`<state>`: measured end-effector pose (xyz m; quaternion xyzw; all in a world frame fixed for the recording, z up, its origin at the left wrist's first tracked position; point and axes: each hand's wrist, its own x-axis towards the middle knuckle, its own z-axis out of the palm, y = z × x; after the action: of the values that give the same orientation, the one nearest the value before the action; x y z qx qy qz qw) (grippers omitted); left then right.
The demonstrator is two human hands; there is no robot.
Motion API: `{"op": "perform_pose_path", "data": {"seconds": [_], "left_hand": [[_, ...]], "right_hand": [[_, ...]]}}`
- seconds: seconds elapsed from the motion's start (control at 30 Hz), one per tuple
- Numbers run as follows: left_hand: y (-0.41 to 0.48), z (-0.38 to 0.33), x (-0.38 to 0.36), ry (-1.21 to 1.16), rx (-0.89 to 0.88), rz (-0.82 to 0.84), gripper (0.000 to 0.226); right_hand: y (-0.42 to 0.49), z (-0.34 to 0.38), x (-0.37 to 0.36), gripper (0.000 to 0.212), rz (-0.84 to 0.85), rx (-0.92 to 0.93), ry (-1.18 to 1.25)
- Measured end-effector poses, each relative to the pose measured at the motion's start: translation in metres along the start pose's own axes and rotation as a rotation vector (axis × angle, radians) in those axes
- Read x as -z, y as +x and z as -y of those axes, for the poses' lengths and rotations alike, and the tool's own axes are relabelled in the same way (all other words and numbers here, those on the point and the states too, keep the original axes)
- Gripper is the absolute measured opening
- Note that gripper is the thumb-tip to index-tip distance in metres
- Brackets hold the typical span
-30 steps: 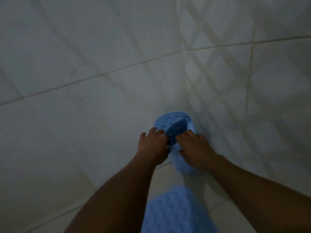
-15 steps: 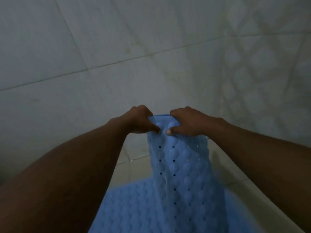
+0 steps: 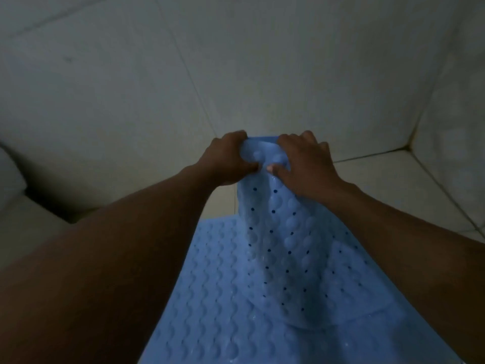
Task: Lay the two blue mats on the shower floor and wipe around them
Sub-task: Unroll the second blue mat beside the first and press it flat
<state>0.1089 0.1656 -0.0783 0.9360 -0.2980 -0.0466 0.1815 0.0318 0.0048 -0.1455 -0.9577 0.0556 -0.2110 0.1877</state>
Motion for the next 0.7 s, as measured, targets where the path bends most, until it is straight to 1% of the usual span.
{"op": "perform_pose_path", "data": {"seconds": [0.07, 0.13, 0.2, 0.27, 0.4, 0.5, 0.57, 0.6, 0.7], "left_hand": [[-0.003, -0.002, -0.012, 0.018, -0.037, -0.056, 0.035], [-0.010, -0.002, -0.021, 0.025, -0.033, -0.105, 0.039], [-0.019, 0.000, -0.028, 0.012, -0.019, -0.132, 0.046], [-0.028, 0.000, -0.026, 0.000, -0.004, -0.147, 0.051], [-0.035, 0.004, -0.018, -0.031, 0.029, -0.167, 0.054], [-0.037, -0.007, -0.036, -0.022, -0.009, -0.187, 0.052], [-0.042, -0.015, -0.048, 0.041, -0.063, -0.224, 0.052], [-0.048, -0.020, -0.050, 0.097, -0.087, -0.212, 0.053], [-0.064, -0.033, -0.048, 0.239, -0.156, -0.108, 0.056]], "right_hand": [[-0.005, -0.003, -0.017, 0.040, -0.090, -0.009, -0.006], [-0.011, -0.001, -0.032, 0.035, -0.172, 0.002, -0.006], [-0.015, 0.003, -0.042, 0.034, -0.196, -0.007, 0.012], [-0.017, 0.008, -0.045, 0.034, -0.195, -0.013, 0.050], [-0.016, 0.010, -0.045, 0.037, -0.191, 0.048, 0.136], [-0.024, -0.005, -0.047, 0.044, -0.173, -0.023, 0.137], [-0.035, -0.006, -0.044, 0.053, -0.135, -0.076, 0.143], [-0.042, -0.005, -0.040, 0.056, -0.111, -0.099, 0.143], [-0.066, -0.006, -0.021, 0.050, -0.037, -0.122, 0.076]]}}
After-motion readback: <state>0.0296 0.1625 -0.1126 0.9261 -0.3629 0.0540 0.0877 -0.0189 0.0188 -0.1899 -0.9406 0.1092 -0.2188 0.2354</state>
